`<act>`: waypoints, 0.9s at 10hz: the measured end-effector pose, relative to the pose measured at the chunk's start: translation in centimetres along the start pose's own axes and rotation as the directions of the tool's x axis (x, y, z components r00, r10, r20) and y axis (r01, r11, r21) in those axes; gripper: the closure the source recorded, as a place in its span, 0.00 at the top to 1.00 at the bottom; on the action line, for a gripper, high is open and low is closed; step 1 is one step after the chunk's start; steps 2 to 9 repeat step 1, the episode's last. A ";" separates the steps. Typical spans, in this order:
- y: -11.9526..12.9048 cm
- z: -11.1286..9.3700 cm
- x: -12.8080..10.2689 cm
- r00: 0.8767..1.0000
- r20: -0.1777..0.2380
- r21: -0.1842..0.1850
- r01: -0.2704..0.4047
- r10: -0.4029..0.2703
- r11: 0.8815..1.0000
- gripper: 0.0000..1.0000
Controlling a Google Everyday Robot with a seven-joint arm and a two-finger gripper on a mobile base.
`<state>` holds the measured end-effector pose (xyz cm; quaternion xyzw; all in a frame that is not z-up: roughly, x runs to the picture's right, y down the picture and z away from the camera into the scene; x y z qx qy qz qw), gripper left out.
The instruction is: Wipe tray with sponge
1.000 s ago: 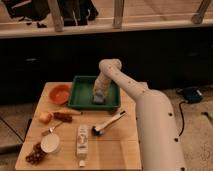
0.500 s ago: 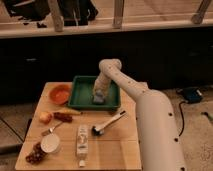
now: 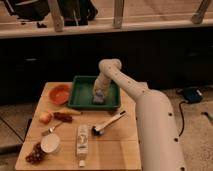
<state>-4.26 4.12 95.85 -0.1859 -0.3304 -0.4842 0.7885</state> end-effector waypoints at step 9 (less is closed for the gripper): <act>0.0 0.0 0.0 1.000 0.000 0.000 0.000 0.000 1.000 0.02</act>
